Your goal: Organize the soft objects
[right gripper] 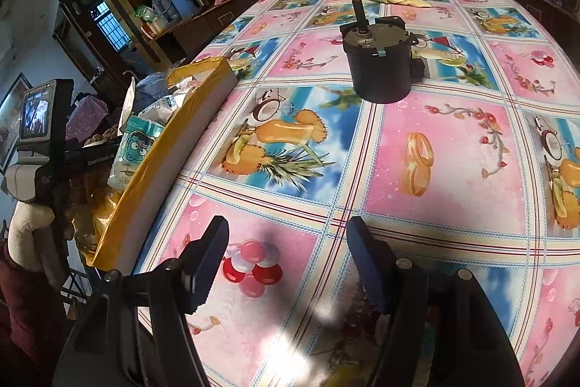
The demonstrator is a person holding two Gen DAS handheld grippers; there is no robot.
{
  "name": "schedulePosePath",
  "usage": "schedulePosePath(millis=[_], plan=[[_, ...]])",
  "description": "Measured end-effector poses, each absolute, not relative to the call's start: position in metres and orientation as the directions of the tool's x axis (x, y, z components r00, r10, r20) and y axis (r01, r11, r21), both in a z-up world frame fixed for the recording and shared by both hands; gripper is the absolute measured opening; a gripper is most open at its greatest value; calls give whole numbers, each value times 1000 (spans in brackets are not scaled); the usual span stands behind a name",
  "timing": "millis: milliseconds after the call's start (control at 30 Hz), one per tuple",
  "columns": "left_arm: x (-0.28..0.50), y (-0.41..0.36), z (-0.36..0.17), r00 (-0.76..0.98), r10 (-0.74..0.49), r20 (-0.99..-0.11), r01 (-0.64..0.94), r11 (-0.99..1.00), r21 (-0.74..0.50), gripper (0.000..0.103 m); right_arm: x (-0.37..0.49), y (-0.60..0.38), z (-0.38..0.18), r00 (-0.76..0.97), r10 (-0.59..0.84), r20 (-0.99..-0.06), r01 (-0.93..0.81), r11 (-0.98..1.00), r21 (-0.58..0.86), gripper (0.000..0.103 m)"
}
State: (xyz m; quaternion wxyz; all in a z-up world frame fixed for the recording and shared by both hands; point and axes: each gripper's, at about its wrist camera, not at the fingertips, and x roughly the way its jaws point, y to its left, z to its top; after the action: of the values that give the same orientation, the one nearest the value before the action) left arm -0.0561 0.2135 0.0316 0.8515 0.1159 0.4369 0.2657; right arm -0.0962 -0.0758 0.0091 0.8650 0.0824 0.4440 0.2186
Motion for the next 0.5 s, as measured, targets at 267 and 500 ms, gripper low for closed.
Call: schedulePosePath(millis=[267, 500], plan=[[-87, 236, 85, 575, 463, -674, -403, 878, 259, 103, -93, -45, 36, 531, 477, -700, -391, 871, 297, 67], [-2, 244, 72, 517, 506, -690, -408, 854, 321, 103, -100, -15, 27, 478, 521, -707, -438, 839, 322, 67]])
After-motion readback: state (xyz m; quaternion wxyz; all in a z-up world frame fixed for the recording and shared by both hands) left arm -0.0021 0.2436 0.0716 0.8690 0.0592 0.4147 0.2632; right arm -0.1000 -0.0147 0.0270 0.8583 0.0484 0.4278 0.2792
